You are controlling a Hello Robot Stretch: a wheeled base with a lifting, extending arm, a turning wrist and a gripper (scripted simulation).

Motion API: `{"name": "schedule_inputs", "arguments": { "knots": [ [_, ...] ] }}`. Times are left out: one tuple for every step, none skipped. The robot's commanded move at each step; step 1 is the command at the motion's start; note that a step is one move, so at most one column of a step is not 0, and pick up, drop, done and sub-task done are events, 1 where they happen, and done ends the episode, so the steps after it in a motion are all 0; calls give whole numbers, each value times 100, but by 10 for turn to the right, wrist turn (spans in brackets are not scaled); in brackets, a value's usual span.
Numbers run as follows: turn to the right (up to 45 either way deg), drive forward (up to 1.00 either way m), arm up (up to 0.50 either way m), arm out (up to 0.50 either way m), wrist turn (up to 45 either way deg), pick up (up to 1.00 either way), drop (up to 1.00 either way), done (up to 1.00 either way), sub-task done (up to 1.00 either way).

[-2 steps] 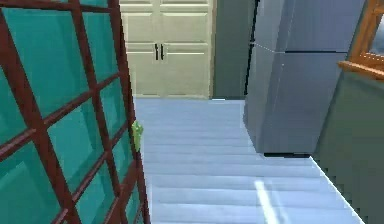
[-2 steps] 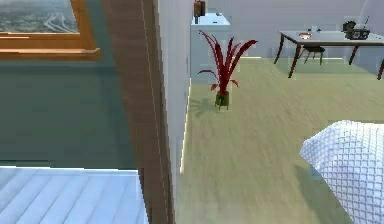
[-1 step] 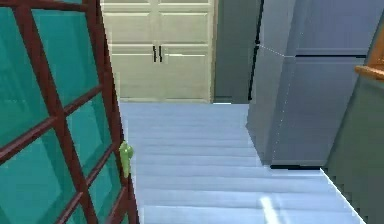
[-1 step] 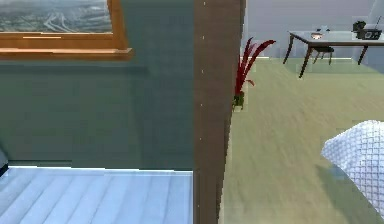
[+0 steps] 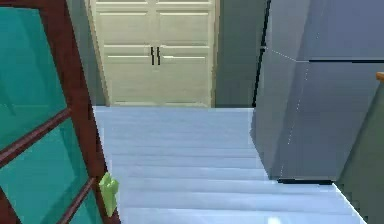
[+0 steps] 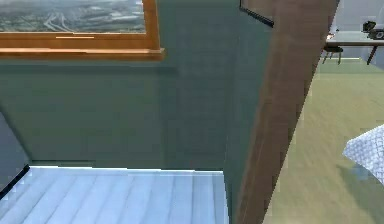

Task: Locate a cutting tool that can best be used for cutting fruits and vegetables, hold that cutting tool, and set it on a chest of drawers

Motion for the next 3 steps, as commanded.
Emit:
{"name": "schedule_inputs", "arguments": {
  "knots": [
    [420, 0, 0, 0, 0, 0, 0, 0, 0],
    [0, 35, 0, 0, 0, 0, 0, 0, 0],
    [-450, 0, 0, 0, 0, 0, 0, 0, 0]
  ]
}}
